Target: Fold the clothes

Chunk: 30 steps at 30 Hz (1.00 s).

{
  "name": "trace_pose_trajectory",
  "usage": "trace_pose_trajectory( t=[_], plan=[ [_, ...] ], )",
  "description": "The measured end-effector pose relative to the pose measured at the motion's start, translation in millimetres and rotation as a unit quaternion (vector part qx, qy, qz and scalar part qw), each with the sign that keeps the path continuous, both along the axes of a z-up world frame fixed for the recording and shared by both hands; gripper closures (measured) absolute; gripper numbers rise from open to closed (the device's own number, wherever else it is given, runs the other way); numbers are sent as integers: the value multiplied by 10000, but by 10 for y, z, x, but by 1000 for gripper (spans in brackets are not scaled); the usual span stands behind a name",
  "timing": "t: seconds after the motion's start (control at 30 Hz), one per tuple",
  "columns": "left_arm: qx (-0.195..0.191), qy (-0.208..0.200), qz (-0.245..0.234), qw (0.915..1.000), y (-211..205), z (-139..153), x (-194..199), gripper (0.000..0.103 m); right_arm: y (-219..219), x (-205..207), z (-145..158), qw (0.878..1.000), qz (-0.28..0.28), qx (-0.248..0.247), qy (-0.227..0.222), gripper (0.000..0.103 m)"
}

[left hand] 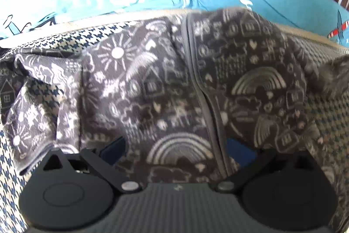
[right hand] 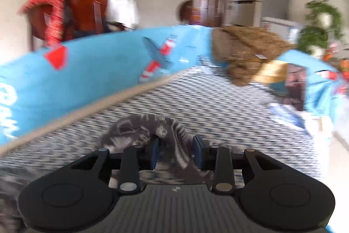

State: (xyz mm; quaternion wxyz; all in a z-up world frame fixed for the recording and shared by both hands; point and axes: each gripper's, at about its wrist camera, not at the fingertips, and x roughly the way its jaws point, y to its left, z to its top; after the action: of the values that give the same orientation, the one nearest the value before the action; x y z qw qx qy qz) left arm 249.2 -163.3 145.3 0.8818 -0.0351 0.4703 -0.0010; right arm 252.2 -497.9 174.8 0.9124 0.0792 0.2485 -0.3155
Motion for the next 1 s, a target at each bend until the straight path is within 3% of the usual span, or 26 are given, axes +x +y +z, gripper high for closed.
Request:
trace_pose_trajectory(
  t=[0.17,0.33,0.4,0.57,0.77,1.0],
  plan=[
    [-12,-14,296,9996,99,47,100,0,280,108,15,9849,1438,917,-301,69],
    [-66,58,447,9990,247,43,156,0,634,291,-17,9659,2224,1304,-248,63],
    [-111,46,502,9987,283,53,203,0,783,354,-38,9607,2410,1357,-254,55],
    [-163,-20,664,9977,383,104,319,0,1080,491,-84,9500,2766,1433,-230,47],
    [-251,58,1013,9945,542,106,391,0,1381,675,-102,9438,2949,1441,-396,46],
    [-198,99,1036,9944,566,96,381,0,1577,897,-214,9376,3098,1524,-412,45]
  ],
)
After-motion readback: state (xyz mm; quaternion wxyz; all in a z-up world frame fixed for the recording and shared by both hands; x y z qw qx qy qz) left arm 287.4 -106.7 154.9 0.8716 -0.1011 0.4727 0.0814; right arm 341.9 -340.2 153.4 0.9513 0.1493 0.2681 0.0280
